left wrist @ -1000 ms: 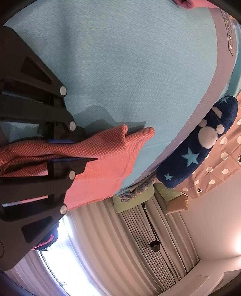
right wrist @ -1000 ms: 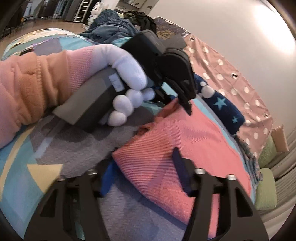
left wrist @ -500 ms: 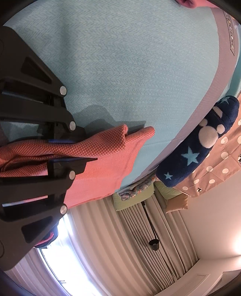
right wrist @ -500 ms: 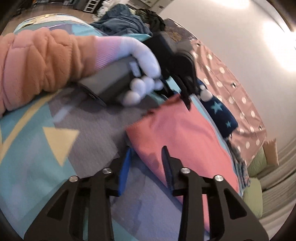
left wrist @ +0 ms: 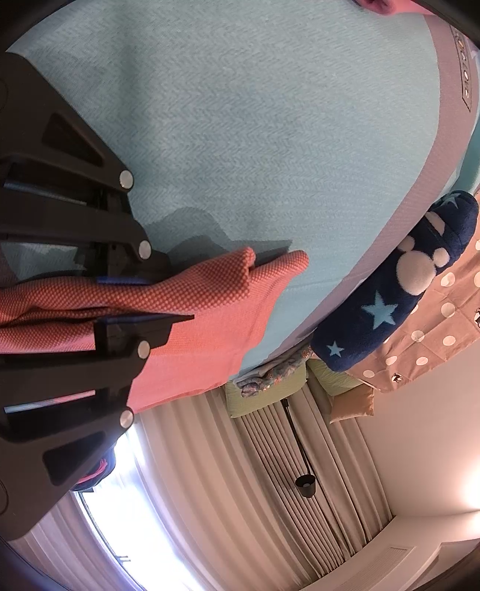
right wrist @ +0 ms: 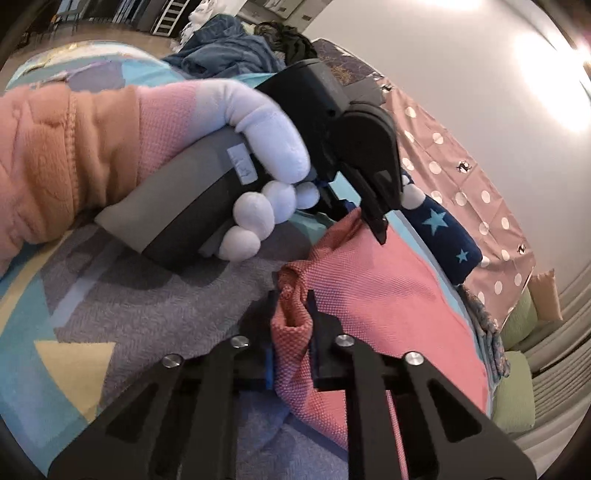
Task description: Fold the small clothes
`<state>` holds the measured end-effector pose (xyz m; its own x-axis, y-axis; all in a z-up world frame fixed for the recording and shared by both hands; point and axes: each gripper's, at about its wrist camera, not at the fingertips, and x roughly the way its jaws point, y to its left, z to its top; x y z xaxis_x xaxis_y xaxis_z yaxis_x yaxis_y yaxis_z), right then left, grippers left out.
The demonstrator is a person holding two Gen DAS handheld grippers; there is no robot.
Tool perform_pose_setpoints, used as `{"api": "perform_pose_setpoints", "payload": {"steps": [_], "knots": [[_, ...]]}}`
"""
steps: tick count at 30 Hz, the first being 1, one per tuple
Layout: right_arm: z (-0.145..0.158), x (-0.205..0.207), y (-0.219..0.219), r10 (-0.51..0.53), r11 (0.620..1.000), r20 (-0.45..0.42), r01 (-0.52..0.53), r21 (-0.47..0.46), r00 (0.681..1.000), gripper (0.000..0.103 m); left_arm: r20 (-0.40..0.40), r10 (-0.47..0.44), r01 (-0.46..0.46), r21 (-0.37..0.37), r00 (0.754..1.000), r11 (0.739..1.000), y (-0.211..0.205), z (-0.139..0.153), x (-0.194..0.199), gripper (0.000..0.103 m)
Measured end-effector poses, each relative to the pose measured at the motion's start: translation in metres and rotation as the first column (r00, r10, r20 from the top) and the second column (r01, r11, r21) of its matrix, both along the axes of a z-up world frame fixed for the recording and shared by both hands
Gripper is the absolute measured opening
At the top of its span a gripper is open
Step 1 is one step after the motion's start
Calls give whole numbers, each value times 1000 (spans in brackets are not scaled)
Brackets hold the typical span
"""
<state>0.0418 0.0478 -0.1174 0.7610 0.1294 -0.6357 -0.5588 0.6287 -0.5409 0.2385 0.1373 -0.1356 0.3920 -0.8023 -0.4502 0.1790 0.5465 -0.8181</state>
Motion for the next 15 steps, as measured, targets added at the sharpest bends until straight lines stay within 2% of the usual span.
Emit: {"api": "perform_pose_setpoints", "payload": {"steps": [3, 6, 11, 15], "knots": [[18, 8, -16, -31, 990, -65, 40, 138, 997, 10, 16, 28, -28, 19, 999, 999, 0, 5, -4, 11], [38, 17, -35, -58, 955, -123, 91, 281, 991, 10, 19, 57, -58, 9, 998, 998, -1, 11, -4, 11], [61, 17, -59, -76, 919, -107, 111, 378, 991, 10, 40, 65, -66, 37, 997, 997, -17, 39, -2, 11], [78, 19, -89, -96, 879, -107, 135, 458, 990, 10, 95, 40, -51, 112, 995, 992, -45, 76, -2, 11]]}}
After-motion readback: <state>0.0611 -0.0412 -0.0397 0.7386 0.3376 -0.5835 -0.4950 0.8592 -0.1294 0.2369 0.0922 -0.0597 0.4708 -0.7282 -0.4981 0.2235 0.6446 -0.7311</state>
